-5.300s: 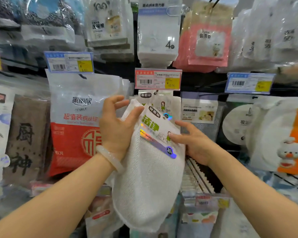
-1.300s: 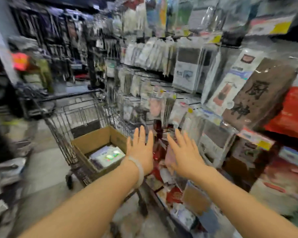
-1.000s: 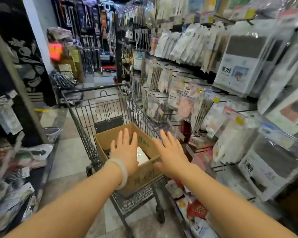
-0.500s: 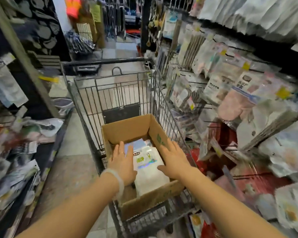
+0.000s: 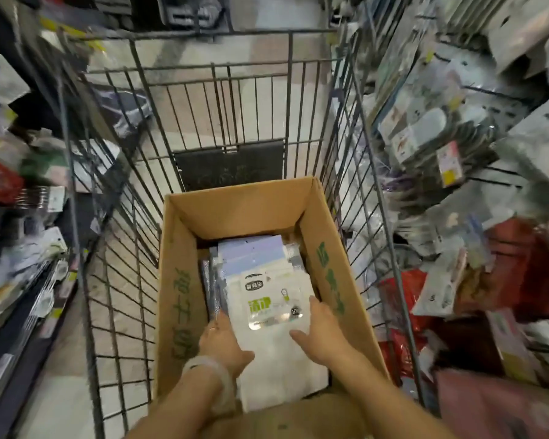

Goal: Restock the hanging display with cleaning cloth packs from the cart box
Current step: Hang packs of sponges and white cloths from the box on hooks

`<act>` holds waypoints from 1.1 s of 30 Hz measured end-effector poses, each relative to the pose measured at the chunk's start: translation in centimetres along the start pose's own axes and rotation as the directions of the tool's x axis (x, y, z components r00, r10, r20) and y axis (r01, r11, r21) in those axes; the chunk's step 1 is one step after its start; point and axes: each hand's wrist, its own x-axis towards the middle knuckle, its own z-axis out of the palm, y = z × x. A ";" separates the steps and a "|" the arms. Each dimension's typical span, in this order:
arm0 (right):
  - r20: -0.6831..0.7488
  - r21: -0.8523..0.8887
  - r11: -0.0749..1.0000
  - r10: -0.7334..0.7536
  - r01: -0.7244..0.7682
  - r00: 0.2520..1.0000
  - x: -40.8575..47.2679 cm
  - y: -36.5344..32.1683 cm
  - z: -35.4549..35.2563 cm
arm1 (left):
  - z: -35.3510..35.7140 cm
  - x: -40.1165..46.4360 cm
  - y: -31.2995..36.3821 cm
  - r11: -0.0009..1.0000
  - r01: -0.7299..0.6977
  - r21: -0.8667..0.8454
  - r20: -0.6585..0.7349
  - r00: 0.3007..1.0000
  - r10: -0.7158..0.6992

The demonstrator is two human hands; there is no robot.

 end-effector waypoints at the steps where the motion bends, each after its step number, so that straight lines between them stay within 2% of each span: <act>1: -0.005 0.065 0.998 0.016 -0.016 1.000 1.2 0.4 0.5 | 1.0 0.7 -0.1 0.996 0.057 -0.067 0.016 0.998 -0.056; 3: -0.009 0.186 0.981 0.060 -0.057 0.998 3.1 1.3 1.4 | 2.9 2.2 -0.3 0.960 0.132 -0.247 0.022 0.991 -0.131; 6: 0.045 0.346 0.924 0.155 -0.161 0.987 5.2 2.1 2.6 | 5.2 3.9 -0.2 0.826 0.183 -0.533 0.082 0.983 -0.165; 9: 0.035 0.385 0.898 0.219 -0.216 0.975 6.4 2.5 3.4 | 6.1 5.0 0.3 0.718 0.226 -0.658 0.094 0.971 -0.220; 12: -0.002 0.331 0.913 0.253 -0.238 0.967 6.8 1.9 3.5 | 5.4 5.5 0.9 0.688 0.335 -0.644 0.079 0.923 -0.376; 14: -0.026 0.366 0.903 0.251 -0.224 0.968 6.8 1.5 3.6 | 4.7 5.6 0.8 0.672 0.373 -0.640 0.080 0.902 -0.425; 18: -0.023 0.447 0.867 0.258 -0.221 0.966 6.5 1.3 3.6 | 3.9 6.5 -0.4 0.603 0.332 -0.725 0.131 0.927 -0.353; 20: -0.029 0.434 0.875 0.252 -0.215 0.967 6.4 1.4 3.6 | 3.7 6.6 -0.9 0.621 0.337 -0.708 0.144 0.929 -0.340; 22: 0.001 0.499 0.843 0.232 -0.201 0.973 6.2 1.4 3.6 | 3.7 6.3 -1.2 0.637 0.330 -0.697 0.140 0.933 -0.331; 25: 0.044 0.594 0.781 0.209 -0.194 0.977 5.5 1.6 3.4 | 3.9 5.9 -1.5 0.619 0.318 -0.718 0.150 0.939 -0.308; 30: 0.032 0.691 0.705 0.186 -0.156 0.982 3.8 1.8 2.7 | 3.1 4.9 -1.4 0.552 0.313 -0.773 0.193 0.945 -0.265; 33: 0.073 0.708 0.695 0.107 -0.127 0.992 2.2 1.6 1.6 | 1.9 3.2 -0.6 0.560 0.274 -0.782 0.189 0.960 -0.206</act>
